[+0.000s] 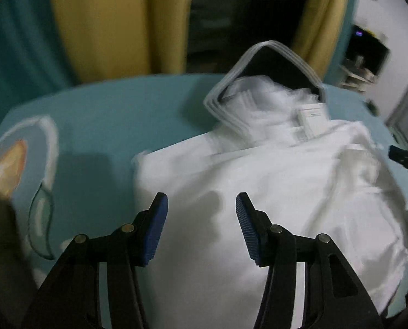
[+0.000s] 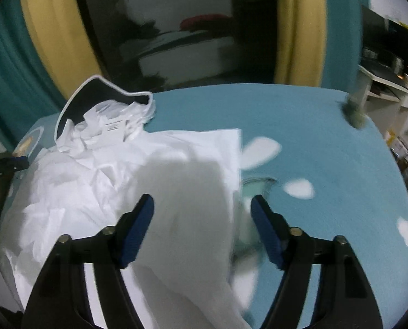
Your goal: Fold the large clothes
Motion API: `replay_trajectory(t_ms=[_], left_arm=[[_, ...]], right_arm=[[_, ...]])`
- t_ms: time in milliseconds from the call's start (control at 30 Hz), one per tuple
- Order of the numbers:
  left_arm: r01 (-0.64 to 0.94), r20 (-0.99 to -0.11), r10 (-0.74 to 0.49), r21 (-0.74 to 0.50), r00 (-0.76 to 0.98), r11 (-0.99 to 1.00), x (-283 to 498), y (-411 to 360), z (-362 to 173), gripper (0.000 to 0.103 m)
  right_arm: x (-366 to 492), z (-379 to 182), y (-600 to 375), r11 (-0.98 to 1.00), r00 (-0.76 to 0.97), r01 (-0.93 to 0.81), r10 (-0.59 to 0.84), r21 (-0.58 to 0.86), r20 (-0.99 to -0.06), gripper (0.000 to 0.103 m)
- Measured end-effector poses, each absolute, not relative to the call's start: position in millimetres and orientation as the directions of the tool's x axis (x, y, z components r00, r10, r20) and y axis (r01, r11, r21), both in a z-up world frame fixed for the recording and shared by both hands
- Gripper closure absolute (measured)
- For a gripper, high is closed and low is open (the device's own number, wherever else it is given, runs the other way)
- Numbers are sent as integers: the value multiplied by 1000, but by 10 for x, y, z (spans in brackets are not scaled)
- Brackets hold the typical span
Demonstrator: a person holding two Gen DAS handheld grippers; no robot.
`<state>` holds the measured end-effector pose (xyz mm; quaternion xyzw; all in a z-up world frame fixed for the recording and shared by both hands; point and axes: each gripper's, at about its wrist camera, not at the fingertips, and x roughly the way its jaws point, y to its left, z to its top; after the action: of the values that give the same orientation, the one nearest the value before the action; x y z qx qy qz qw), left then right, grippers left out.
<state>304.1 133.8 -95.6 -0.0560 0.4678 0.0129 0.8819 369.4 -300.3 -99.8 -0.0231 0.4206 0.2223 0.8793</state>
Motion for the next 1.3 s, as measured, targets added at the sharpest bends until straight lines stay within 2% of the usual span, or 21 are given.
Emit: replay_trajectory(t_ms=[100,133,167,200,267,300,400,533,633,667,800,900,933,967,1067,1133,1233,1300], left_arm=[[-101,-843,-12,-79,537,992,3117,1564,-1147,49],[-101,-846,-15,-81,533,992,3144,1607,-1213,56],[-96,-843,-7,-69,538,993,3151,1590,-1241,71],[-87,-832,23,-31,554,996,3151,1588,-1246,81],[-90,-827,21,-36,562,995,3164,1620,-1245,99],[-97,-823,20,-43,568,994,3162,1637,-1237,99],[-108,-811,32,-38,584,993,3159,1678,-1241,100],[-132,-799,41,-48,600,990,3172,1753,-1229,100],[-137,-797,52,-39,602,990,3161,1729,-1219,100],[-140,-799,55,-36,599,989,3158,1735,-1233,100],[-155,-814,54,-45,579,987,3136,1713,-1272,98],[-167,-813,84,-16,576,986,3051,1641,-1199,83],[-150,-808,71,-21,585,988,2999,1581,-1144,73],[-124,-804,51,-28,593,992,2946,1517,-1092,68],[-28,-805,-14,-38,592,999,2774,1274,-1003,67],[16,-819,-39,-37,573,999,2691,1158,-1041,67],[37,-855,-7,14,518,999,2590,1055,-1232,67],[42,-841,-1,26,541,999,2496,1058,-1261,67]], right_arm=[[3894,-1155,-2769,896,493,-422,352,135,-796,53],[3950,-1218,-2703,897,476,-424,341,128,-811,62],[3981,-1256,-2660,894,464,-430,338,125,-819,71],[4003,-1294,-2600,889,453,-443,335,117,-826,86],[4003,-1262,-2545,884,458,-458,326,95,-827,98],[3991,-1201,-2527,883,475,-462,322,80,-819,100],[3923,-947,-2508,894,590,-448,278,-21,-758,100],[3719,-557,-2464,888,784,-410,228,-206,-577,100],[3544,-473,-2412,866,862,-373,191,-333,-470,100],[3506,-516,-2400,852,861,-380,183,-361,-474,100],[3390,-848,-2478,802,789,-467,189,-372,-585,100],[3235,-1073,-2625,784,704,-530,195,-323,-683,99],[3180,-1114,-2676,778,678,-552,210,-299,-705,99],[3102,-1158,-2728,770,652,-574,225,-278,-724,99],[2938,-1229,-2766,746,631,-605,236,-278,-739,95],[2922,-1207,-2810,744,601,-622,256,-243,-757,84],[2971,-1161,-2912,758,570,-625,282,-185,-772,69],[3059,-1101,-2983,781,562,-610,308,-133,-768,67]])
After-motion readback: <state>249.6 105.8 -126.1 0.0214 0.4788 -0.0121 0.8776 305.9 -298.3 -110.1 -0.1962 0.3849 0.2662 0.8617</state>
